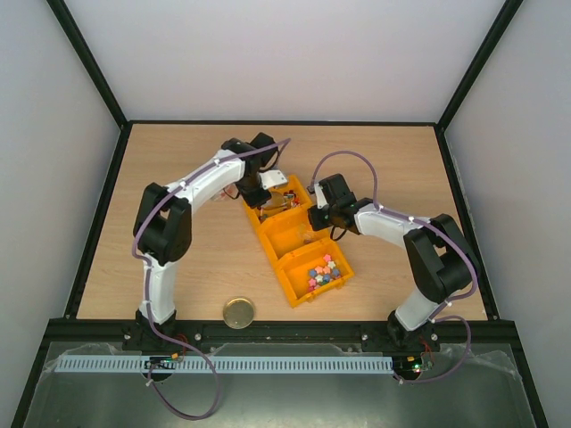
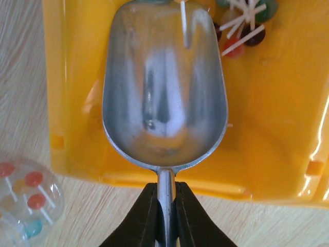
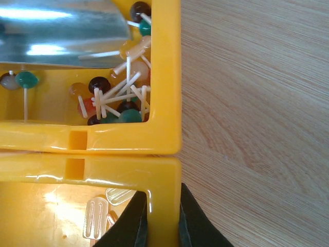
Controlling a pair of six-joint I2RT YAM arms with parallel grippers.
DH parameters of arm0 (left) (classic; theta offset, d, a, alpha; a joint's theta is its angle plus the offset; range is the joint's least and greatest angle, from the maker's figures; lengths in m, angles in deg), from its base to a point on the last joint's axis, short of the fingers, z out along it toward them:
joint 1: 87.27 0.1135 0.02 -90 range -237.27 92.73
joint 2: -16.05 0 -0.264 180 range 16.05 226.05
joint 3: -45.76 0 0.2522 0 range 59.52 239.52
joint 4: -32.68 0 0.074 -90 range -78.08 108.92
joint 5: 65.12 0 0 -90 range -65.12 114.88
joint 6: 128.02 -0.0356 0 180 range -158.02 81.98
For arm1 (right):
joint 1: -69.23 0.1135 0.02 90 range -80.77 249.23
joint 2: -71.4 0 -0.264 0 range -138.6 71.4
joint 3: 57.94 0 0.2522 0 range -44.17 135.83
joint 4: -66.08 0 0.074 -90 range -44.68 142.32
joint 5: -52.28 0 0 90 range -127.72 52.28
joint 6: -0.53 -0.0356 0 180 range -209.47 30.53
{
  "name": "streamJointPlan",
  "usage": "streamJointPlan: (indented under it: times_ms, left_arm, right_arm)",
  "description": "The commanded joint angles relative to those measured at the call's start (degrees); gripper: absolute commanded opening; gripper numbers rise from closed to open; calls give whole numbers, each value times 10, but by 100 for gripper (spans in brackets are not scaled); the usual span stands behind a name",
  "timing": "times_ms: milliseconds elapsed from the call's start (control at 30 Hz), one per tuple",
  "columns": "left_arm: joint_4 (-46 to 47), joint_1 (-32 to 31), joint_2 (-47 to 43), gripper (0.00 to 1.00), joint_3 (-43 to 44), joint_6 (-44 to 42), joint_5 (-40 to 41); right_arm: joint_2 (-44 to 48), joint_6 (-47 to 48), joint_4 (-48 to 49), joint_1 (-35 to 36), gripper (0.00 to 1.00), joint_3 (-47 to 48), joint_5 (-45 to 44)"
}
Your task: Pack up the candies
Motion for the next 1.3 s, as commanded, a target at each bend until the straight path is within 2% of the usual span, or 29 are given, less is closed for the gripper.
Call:
streamJointPlan:
  times_ms: [0, 267, 500, 700, 967, 1267]
  left_arm:
    - [21, -4, 24, 2, -64, -19, -14]
    - [101, -3, 5, 2, -129, -96, -53]
    - [204, 2, -44, 2, -204, -165, -145]
    - [309, 17, -87, 2, -293, -135, -228]
    - [428, 63, -118, 2, -367, -55, -323]
    - [468, 95, -145, 2, -397, -33, -349]
  right_arm:
    - [6, 35, 7, 7, 1, 0, 45]
    - [11, 62, 10, 7, 1, -8, 60]
    - [12, 72, 15, 7, 1, -10, 66]
    - [9, 56, 14, 6, 1, -9, 56]
    - [2, 29, 7, 1, 1, -10, 50]
    - [4, 30, 3, -4, 1, -8, 45]
